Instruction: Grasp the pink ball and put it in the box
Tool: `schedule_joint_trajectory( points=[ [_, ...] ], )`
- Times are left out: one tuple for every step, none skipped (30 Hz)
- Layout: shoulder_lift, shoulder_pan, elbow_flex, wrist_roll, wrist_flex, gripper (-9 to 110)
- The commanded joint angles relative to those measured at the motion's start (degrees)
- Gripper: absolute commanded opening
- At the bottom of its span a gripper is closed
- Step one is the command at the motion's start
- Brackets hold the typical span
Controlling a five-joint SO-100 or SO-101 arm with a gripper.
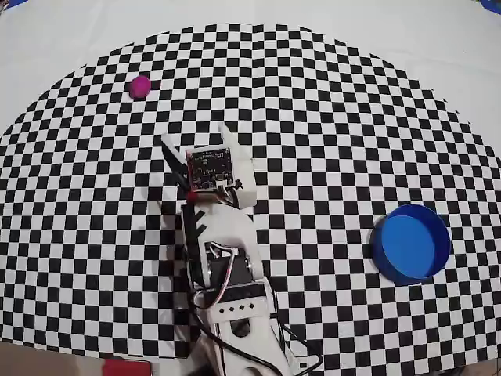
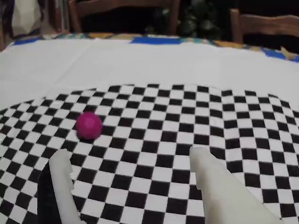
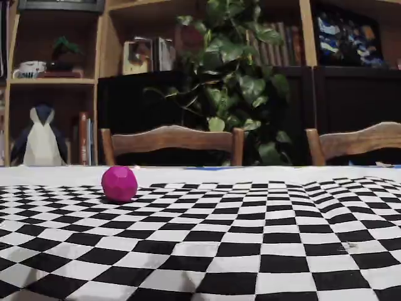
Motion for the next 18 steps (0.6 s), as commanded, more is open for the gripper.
schedule_joint_trajectory(
  points=[
    [0.00,-1.93,0.44,-0.62,-0.88,30],
    [0.00,-2.64,0.44,-0.62,-0.88,30],
    [0.00,-3.34,0.44,-0.62,-0.88,30],
    [0.00,-4.04,0.44,-0.62,-1.14,30],
    [0.00,-4.75,0.44,-0.62,-1.41,30],
    [0.00,-5.54,0.44,-0.62,-1.58,30],
    [0.00,-6.24,0.44,-0.62,-1.58,30],
    [-0.09,-7.03,0.44,-0.62,-1.58,30],
    [-0.18,-7.65,0.44,-0.62,-1.58,30],
    [-0.26,-8.26,0.44,-0.62,-1.58,30],
    [-0.35,-8.96,0.44,-0.62,-1.58,30],
    [-0.35,-9.67,0.44,-0.62,-1.58,30],
    [-0.44,-10.20,0.44,-0.62,-1.58,30],
    [-0.44,-10.81,0.44,-0.62,-1.58,30],
    [-0.44,-11.34,0.44,-0.62,-1.49,30],
    [-0.44,-11.78,0.44,-0.62,-1.32,30],
    [-0.44,-12.04,0.44,-0.62,-1.23,30],
    [-0.53,-12.13,0.44,-0.62,-1.23,30]
  ],
)
